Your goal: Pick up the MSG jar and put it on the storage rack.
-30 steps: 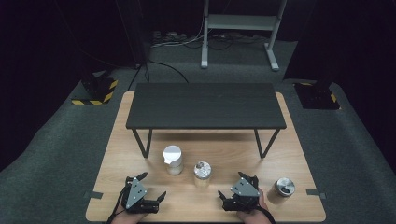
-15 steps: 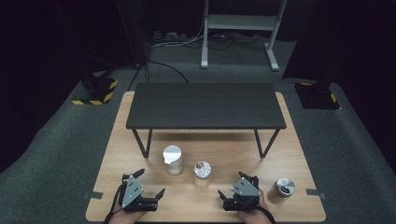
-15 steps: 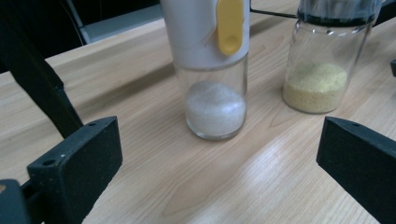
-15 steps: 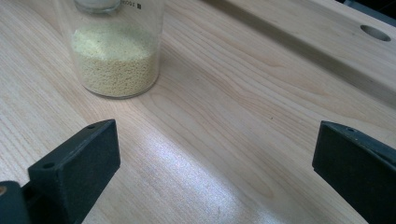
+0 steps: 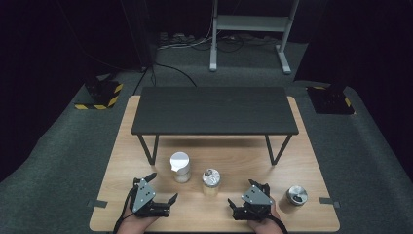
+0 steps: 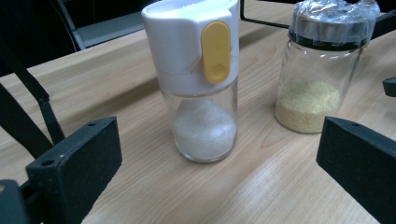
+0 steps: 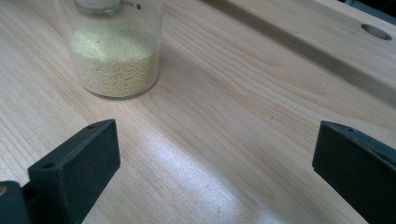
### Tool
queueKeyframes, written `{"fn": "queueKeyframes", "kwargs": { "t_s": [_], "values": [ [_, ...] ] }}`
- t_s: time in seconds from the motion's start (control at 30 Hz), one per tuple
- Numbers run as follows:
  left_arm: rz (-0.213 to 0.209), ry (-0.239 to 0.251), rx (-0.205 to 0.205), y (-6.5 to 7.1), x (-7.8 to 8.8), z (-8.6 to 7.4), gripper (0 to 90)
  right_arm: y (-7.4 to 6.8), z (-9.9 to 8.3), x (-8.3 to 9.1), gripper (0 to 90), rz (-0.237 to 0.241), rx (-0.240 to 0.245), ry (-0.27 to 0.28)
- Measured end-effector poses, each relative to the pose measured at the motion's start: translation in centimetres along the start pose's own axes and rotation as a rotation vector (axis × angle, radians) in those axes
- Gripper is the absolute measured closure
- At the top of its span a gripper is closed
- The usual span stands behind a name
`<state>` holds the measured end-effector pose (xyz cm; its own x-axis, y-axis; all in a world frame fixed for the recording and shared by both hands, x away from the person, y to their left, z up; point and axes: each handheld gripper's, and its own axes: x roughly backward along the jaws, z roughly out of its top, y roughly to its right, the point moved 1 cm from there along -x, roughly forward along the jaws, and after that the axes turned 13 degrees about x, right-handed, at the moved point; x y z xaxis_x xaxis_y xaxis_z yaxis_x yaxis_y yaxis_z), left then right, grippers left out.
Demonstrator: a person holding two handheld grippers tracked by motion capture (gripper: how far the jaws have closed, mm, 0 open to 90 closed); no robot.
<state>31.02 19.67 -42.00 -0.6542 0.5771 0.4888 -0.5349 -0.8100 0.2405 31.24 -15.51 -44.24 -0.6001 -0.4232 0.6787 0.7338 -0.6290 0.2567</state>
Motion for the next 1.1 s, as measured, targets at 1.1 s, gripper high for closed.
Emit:
{"fn": "queueKeyframes", "kwargs": {
  "t_s": [1.1],
  "values": [
    [-0.01, 0.016, 0.057, 0.1, -3.4, 1.9, 0.3, 0.0, 0.0, 0.0, 0.3, 0.005, 0.003, 0.002]
  ]
}}
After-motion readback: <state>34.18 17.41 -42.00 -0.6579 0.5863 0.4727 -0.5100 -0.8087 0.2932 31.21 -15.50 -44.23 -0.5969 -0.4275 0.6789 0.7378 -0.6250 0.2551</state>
